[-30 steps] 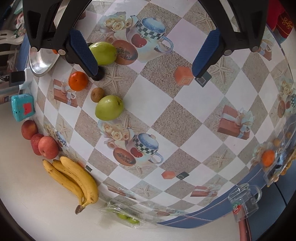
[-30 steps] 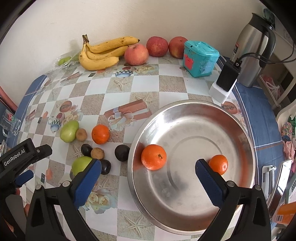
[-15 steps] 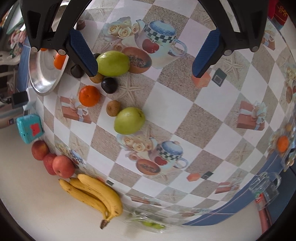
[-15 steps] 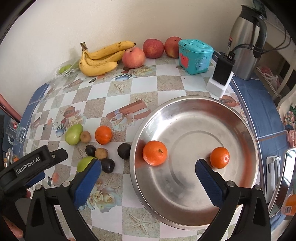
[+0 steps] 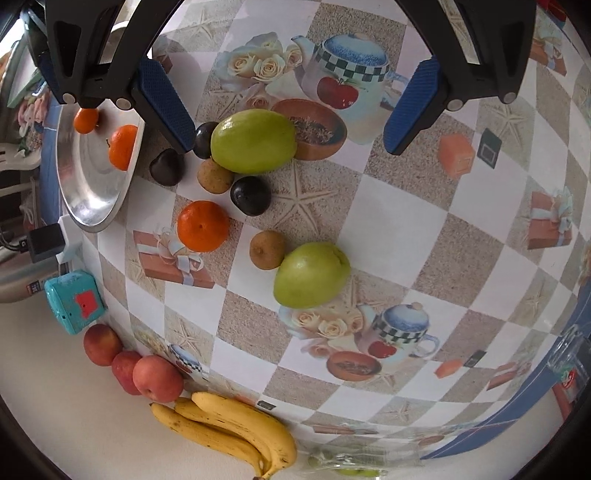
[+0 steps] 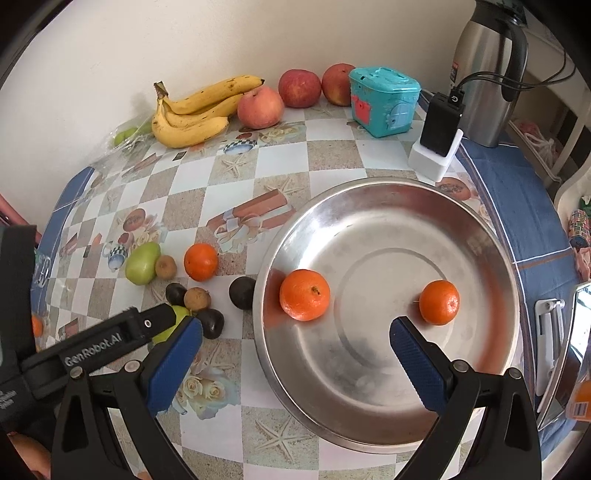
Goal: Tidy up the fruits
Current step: 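Move the left gripper toward the green pear while the right gripper hovers near the bowl, then close the left gripper around the green pear and lift it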
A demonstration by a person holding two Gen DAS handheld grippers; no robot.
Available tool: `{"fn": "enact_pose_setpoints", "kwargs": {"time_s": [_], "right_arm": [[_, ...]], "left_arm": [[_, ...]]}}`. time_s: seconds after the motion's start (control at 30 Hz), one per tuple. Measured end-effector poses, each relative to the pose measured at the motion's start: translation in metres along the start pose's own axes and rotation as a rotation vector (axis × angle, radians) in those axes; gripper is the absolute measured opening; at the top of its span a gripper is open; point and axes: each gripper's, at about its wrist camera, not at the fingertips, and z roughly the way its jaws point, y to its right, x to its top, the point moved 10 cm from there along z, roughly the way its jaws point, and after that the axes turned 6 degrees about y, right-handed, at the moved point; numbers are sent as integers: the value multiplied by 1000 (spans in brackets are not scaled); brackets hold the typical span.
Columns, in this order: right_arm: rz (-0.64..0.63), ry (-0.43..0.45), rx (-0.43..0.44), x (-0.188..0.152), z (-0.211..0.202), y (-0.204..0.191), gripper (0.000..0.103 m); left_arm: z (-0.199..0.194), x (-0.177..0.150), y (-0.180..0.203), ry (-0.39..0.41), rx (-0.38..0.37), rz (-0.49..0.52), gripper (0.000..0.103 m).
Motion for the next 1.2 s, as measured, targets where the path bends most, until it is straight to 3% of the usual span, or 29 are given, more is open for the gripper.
{"fn": "enact_pose_setpoints", "kwargs": {"time_s": [0.13,0.27,0.5,0.67,0.93,1.2], "right_arm": [[-4,-4,-4,0,1,1,101],[-12,-4,-8,0,0,1,101],[-17,-5,-10,0,1,0,101],[-23,-7,-12,0,1,-1,101],[-26,-11,-15,0,2,-1,101],[-22,-15,-16,-1,2,0,101]], "left_arm": [[2,2,5,12,-13,10,100],[4,1,9,3,-44,0,88],[8,-2,13,-14,-78,-30,82],[8,-4,13,-19,-94,-32,69],[9,-5,14,-26,-115,-54,57],[9,-5,16,-25,-112,-49,55]]}}
